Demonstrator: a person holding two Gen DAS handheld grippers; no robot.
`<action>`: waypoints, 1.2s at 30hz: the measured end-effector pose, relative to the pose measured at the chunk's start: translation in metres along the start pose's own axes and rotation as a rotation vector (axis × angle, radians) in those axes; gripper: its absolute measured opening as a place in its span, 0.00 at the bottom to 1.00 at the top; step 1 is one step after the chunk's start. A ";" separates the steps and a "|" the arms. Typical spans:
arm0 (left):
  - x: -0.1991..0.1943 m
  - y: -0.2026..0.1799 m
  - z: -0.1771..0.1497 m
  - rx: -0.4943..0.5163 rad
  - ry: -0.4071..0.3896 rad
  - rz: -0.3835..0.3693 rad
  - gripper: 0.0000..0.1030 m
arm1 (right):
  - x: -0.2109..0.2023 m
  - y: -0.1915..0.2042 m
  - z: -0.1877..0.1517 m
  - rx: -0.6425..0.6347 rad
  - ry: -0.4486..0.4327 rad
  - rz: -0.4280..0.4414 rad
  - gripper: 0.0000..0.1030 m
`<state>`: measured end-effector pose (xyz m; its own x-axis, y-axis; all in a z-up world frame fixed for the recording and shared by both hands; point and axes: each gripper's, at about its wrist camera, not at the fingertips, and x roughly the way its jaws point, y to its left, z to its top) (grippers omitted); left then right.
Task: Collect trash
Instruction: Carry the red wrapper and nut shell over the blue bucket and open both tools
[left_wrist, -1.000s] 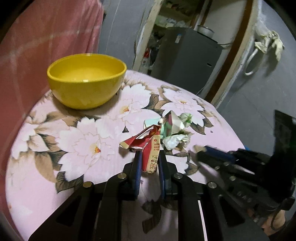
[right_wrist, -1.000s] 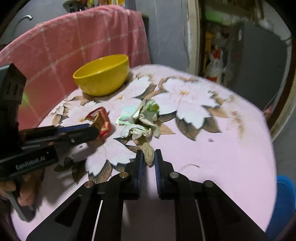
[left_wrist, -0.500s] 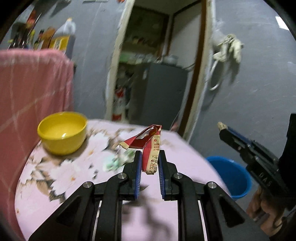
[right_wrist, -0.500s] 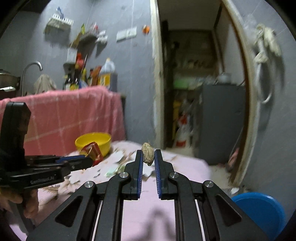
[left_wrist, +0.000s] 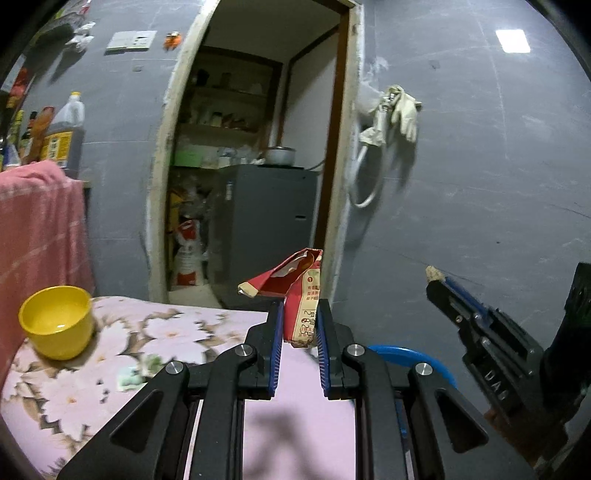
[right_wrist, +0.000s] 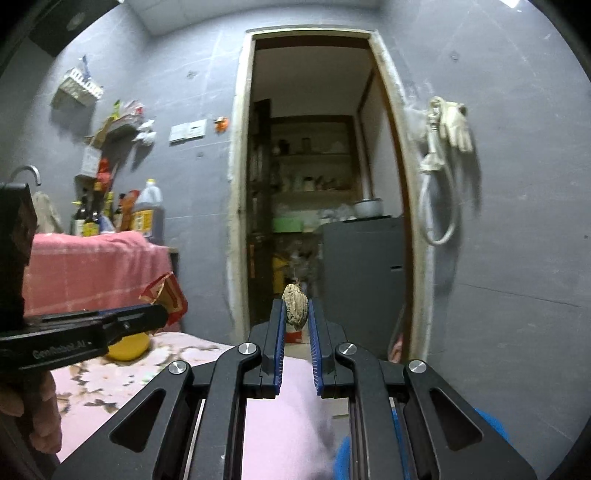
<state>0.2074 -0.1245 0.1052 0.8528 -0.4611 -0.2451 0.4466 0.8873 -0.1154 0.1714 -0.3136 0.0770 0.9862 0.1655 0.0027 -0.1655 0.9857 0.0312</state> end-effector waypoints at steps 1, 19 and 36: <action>0.004 -0.004 0.000 0.002 0.003 -0.007 0.14 | 0.000 -0.005 -0.002 0.004 0.001 -0.008 0.10; 0.091 -0.072 -0.017 0.027 0.160 -0.109 0.14 | 0.010 -0.112 -0.038 0.212 0.157 -0.259 0.10; 0.179 -0.083 -0.048 -0.031 0.418 -0.174 0.14 | 0.028 -0.144 -0.066 0.328 0.346 -0.331 0.11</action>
<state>0.3099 -0.2802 0.0243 0.5804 -0.5655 -0.5860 0.5601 0.7995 -0.2168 0.2225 -0.4490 0.0065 0.9182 -0.0949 -0.3847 0.2151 0.9348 0.2828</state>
